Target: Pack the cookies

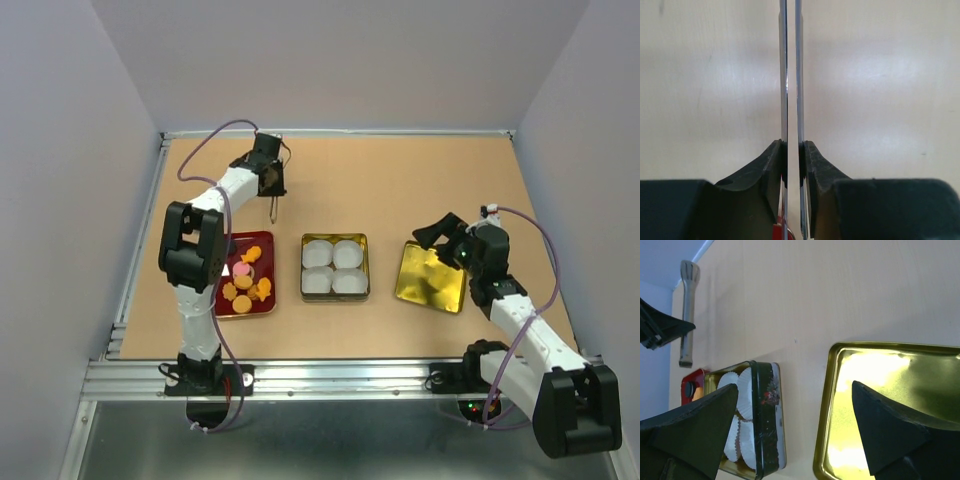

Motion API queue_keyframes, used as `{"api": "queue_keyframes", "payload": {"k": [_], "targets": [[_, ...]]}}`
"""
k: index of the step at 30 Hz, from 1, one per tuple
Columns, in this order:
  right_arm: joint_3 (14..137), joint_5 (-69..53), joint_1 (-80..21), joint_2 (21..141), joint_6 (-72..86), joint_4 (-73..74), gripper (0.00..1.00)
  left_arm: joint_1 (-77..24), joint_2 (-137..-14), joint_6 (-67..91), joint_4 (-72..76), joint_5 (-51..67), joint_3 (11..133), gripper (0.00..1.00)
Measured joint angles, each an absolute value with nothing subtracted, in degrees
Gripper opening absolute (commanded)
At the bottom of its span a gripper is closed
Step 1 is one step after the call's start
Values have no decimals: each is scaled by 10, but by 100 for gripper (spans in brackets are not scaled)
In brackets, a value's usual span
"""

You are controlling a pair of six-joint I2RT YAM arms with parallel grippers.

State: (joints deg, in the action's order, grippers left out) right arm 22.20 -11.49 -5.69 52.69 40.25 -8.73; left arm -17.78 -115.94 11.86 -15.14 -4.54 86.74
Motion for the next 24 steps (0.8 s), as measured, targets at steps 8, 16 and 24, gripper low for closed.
{"api": "queue_keyframes", "payload": {"k": [8, 16, 24], "targets": [[420, -239, -60, 671, 462, -68, 100, -181, -1030, 97, -223, 6, 973, 22], [690, -332, -165, 840, 505, -76, 100, -224, -869, 78, -217, 47, 913, 22], [812, -346, -273, 935, 510, -81, 100, -283, -808, 85, -220, 45, 813, 22]]}}
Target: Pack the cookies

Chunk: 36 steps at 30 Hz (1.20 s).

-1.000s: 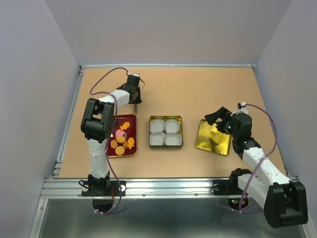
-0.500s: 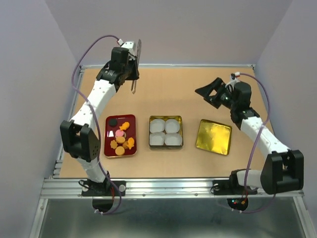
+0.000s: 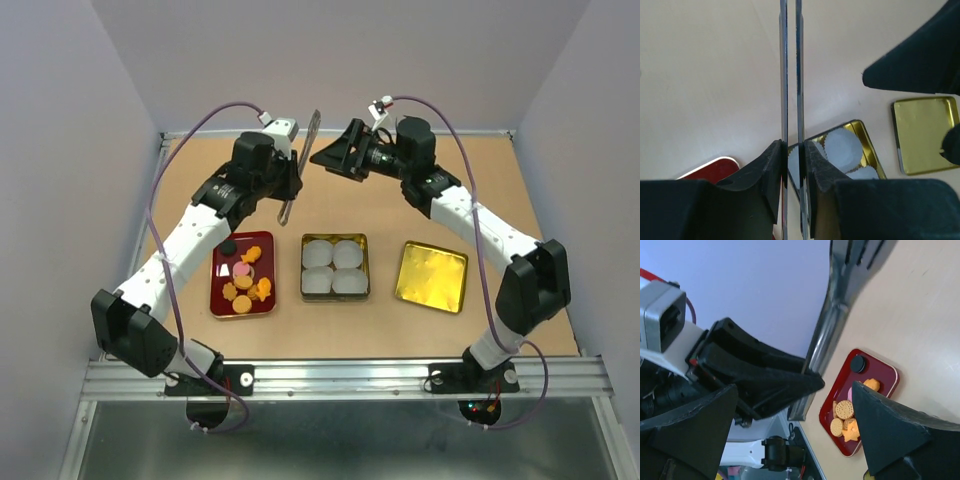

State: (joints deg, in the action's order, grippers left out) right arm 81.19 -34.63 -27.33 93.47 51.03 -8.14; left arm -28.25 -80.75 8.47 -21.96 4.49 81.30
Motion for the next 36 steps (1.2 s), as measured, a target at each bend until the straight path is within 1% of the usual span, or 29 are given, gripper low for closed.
{"api": "queue_keyframes", "payload": {"k": [4, 13, 14, 17, 18, 19, 20, 21, 22, 23, 25, 27, 29, 30, 31, 32, 33, 34, 36], "targets": [[823, -340, -295, 969, 510, -81, 100, -302, -788, 88, -222, 41, 772, 22], [824, -330, -309, 1023, 514, -79, 100, -353, -738, 93, -204, 38, 745, 22], [824, -330, -309, 1025, 515, -79, 97, -357, -729, 94, -204, 37, 736, 22], [827, -329, -312, 1025, 519, -79, 80, -361, -718, 98, -200, 34, 723, 22], [828, -328, -312, 1025, 520, -80, 61, -363, -715, 101, -196, 32, 718, 22], [829, -328, -313, 1025, 521, -80, 51, -364, -714, 104, -195, 29, 715, 22], [831, -328, -313, 1025, 527, -82, 43, -365, -714, 107, -191, 27, 711, 22], [833, -328, -314, 1025, 529, -82, 31, -367, -714, 110, -190, 23, 707, 22], [833, -328, -315, 1025, 531, -82, 25, -367, -714, 113, -191, 18, 704, 22], [834, -328, -316, 1025, 544, -83, 17, -369, -714, 117, -189, 8, 699, 22], [837, -330, -320, 1025, 549, -86, 9, -373, -715, 124, -189, -4, 692, 22], [837, -330, -323, 1025, 552, -85, 5, -376, -715, 130, -188, -15, 691, 24], [837, -330, -323, 1025, 554, -84, 2, -378, -715, 137, -185, -22, 690, 36], [837, -330, -323, 1025, 555, -84, 1, -379, -715, 140, -183, -27, 689, 44], [837, -330, -323, 1025, 557, -85, 1, -381, -715, 145, -182, -32, 689, 57], [837, -330, -323, 1025, 557, -85, 1, -382, -714, 154, -176, -40, 686, 61], [837, -326, -323, 1025, 557, -84, 0, -382, -711, 161, -169, -51, 681, 71], [837, -325, -322, 1025, 557, -83, 1, -381, -705, 163, -164, -59, 675, 75], [837, -317, -322, 1025, 561, -79, 0, -381, -683, 172, -147, -77, 653, 78]]}}
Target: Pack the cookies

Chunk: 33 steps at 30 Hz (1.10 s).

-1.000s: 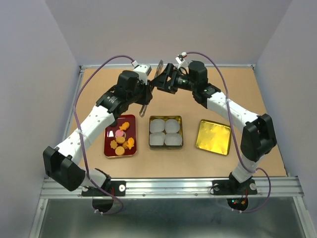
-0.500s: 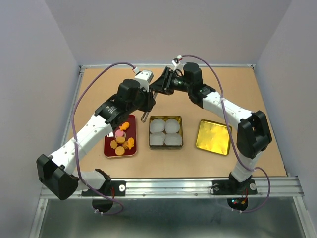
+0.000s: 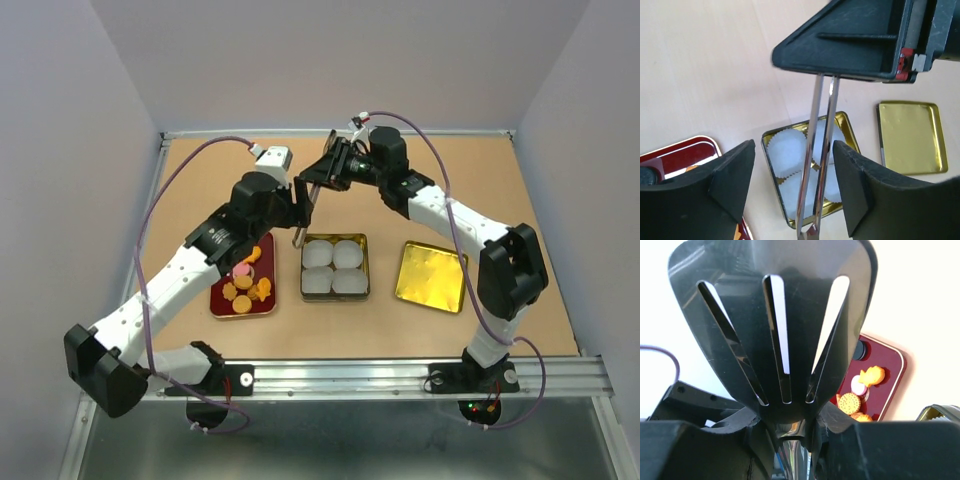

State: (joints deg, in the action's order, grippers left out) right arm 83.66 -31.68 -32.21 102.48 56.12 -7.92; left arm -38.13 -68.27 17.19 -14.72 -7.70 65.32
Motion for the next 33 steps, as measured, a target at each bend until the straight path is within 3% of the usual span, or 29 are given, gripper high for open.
{"api": "queue_keyframes", "payload": {"k": [11, 22, 30, 33], "targets": [[854, -312, -319, 1072, 634, -78, 0, -384, -535, 193, -46, -114, 542, 78], [903, -342, -319, 1087, 710, -69, 0, -396, -587, 193, 18, -98, 496, 77], [907, -346, -317, 1087, 720, -71, 1, -404, -606, 191, 42, -85, 495, 69], [907, -344, -315, 1087, 718, -70, 0, -406, -615, 189, 44, -84, 498, 58]]}}
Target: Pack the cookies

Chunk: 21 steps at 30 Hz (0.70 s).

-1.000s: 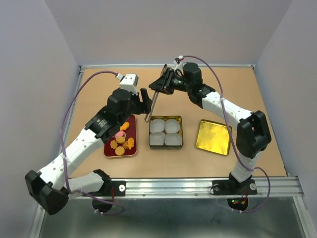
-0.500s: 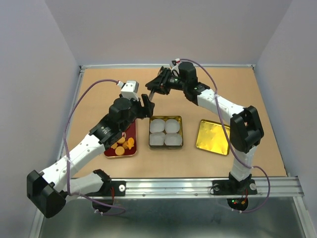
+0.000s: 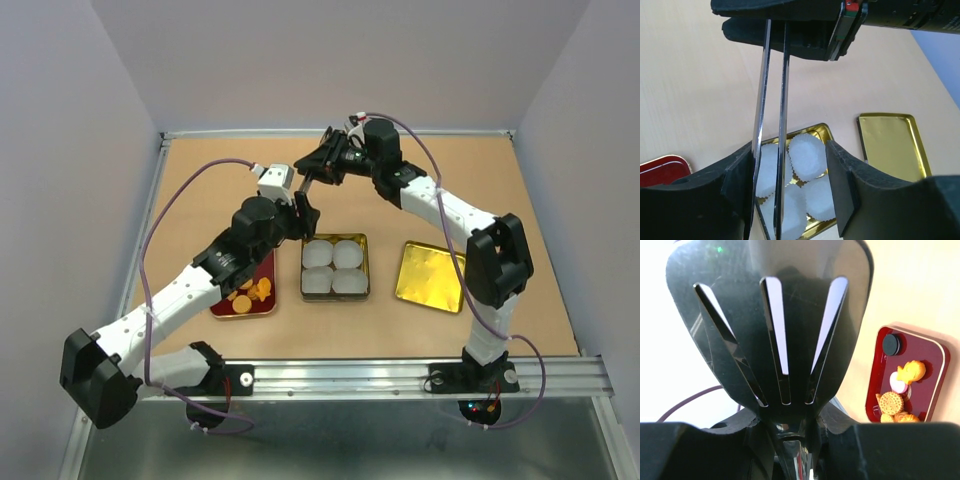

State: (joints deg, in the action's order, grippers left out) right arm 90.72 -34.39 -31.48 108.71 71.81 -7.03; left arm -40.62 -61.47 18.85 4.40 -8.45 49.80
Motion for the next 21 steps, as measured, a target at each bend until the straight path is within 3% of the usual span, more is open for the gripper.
{"api": "queue_keyframes", "payload": {"k": [4, 10, 13, 21], "targets": [[907, -340, -311, 1087, 712, -71, 1, -408, -635, 178, 22, -100, 518, 57], [907, -344, -315, 1087, 689, -50, 0, -413, -654, 148, -34, -113, 561, 73], [907, -349, -327, 1087, 668, -21, 0, -413, -667, 135, -49, -112, 590, 76], [907, -349, -345, 1087, 628, 29, 0, -413, -675, 125, -74, -104, 610, 68]]}}
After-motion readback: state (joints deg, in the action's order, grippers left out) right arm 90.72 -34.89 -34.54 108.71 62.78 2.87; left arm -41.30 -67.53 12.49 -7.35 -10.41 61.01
